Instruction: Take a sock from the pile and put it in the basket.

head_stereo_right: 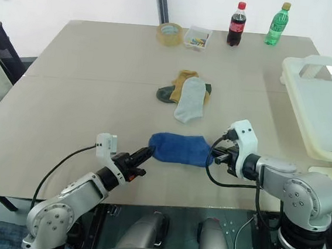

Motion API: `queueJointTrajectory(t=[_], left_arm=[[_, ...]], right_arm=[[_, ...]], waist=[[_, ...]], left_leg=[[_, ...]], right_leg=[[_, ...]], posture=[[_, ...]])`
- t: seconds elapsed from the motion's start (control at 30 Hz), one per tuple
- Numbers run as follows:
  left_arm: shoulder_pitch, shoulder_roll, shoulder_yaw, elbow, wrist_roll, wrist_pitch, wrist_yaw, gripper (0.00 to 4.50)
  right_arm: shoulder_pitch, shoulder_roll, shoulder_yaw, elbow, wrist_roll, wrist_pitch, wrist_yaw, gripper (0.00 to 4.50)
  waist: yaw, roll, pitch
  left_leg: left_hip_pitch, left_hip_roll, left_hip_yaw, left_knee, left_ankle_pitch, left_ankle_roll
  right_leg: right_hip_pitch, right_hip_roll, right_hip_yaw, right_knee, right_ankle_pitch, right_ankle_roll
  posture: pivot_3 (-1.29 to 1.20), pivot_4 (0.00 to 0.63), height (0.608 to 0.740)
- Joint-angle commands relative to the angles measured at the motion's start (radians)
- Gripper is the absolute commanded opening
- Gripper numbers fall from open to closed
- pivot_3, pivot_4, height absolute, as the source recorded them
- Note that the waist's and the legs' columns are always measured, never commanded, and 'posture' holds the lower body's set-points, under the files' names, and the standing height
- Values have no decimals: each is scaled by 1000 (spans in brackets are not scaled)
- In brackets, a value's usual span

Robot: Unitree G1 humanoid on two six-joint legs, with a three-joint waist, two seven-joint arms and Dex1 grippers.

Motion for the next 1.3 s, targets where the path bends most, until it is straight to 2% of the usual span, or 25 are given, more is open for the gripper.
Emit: queueJointTrajectory(t=[0.03, 0.07, 0.1, 0.17, 0.23, 0.3, 0.43, 0.57, 0.7, 0.73, 0.8, 0.87, 0.9, 1.03, 1.13, 1.3], left_arm=[[-4, 0, -7, -12, 2, -21, -10, 0], [-4, 1, -9, -10, 4, -21, -12, 0], [-2, 3, -11, -8, 6, -21, -15, 0], [-1, 9, -11, -2, 7, -22, -24, 0], [-3, 16, -9, 4, 10, -23, -31, 0], [-5, 18, -10, 8, 11, -25, -33, 0], [-8, 20, -19, 11, 9, -29, -49, 0], [-8, 29, -23, 8, 11, -33, -69, 0], [-6, 36, -10, 5, -1, -54, -102, 0], [-6, 38, -5, 4, -8, -56, -108, 595], [-1, 51, -2, 3, -2, -61, -121, 1159], [1, 75, 9, 19, 25, -79, -143, 2266], [-1, 81, 26, 38, 18, -87, -157, 2544], [-16, 99, 64, 113, 8, -101, -197, 4461], [-68, 88, 86, 176, -66, -63, -221, 4488], [-139, 123, 69, 262, -96, 23, -255, 4488]], right_arm=[[14, -34, 7, -33, 17, -42, 36, 1264], [16, -43, 11, -37, 14, -53, 37, 1670], [16, -56, 17, -42, 5, -70, 36, 2279], [0, -147, 77, -62, -40, -162, 57, 3288], [-20, -286, 197, -92, -122, -297, 106, 3288], [-21, -342, 290, -97, -195, -437, 133, 3288], [7, -319, 435, -31, -329, -696, 157, 3288], [1, -273, 546, 82, -427, -807, 155, 3288], [24, -275, 609, 157, -493, -852, 185, 3288], [31, -278, 616, 167, -504, -855, 192, 3328], [45, -284, 626, 185, -526, -865, 205, 3328], [56, -287, 628, 196, -543, -878, 219, 3328], [60, -285, 625, 200, -547, -881, 223, 3328], [62, -279, 622, 206, -563, -883, 241, 3328], [59, -273, 622, 212, -575, -880, 251, 3328], [59, -267, 619, 215, -592, -872, 260, 3328]], waist=[[0, 0, 0], [0, 0, 0], [0, 0, 0], [0, 0, 0], [0, 0, 0], [-1, 0, 0], [-1, -2, -1], [1, -2, -1], [4, -2, -1], [4, -2, -1], [3, -2, -1], [3, -2, -1], [3, -2, -1], [3, -2, -1], [7, -2, -1], [5, -3, -1]], left_leg=[[0, 0, 0, 0, 0, 0], [0, 0, 0, 0, 0, 0], [0, 0, 0, 0, 0, 0], [0, 0, 0, 0, 0, 0], [0, 0, 0, 0, 0, 0], [0, 0, 0, 0, 0, 0], [0, 2, -1, 0, 0, -1], [0, 0, -1, 2, 0, -1], [0, 0, -2, 3, 0, -1], [0, 0, -3, 3, 0, -1], [0, 0, -3, 3, 0, -1], [0, 0, -3, 3, 0, -1], [0, 0, -3, 3, 0, -1], [4, 0, -4, 2, 0, -1], [10, 0, -5, 1, -1, 1], [16, 0, -7, 0, -2, 3]], right_leg=[[0, 0, 0, 0, 0, 0], [0, 0, 0, 0, 0, 0], [0, 0, 0, 0, 0, 0], [0, 0, 0, 0, 0, 0], [0, 0, 0, 0, 0, 0], [1, 1, -1, -1, 0, 0], [1, 0, -1, -1, 0, 0], [2, 0, -1, -1, 0, 0], [2, 0, -2, -1, 0, 0], [2, 0, -2, -1, 0, 0], [2, 0, -2, -1, 0, 0], [3, 0, -2, -1, 0, 0], [3, 0, -2, -1, 0, 0], [8, 0, -4, -2, 0, 0], [13, 0, -4, -4, 0, 0], [19, 0, -6, -4, 0, 0]], posture=[[0, 150, 740], [0, 150, 740], [0, 150, 740], [0, 150, 740], [0, 150, 740], [0, 150, 740], [0, 150, 740], [0, 150, 740], [0, 150, 740], [0, 150, 740], [0, 150, 740], [0, 150, 740], [0, 150, 740], [0, 150, 740], [0, 150, 740], [0, 150, 740]])
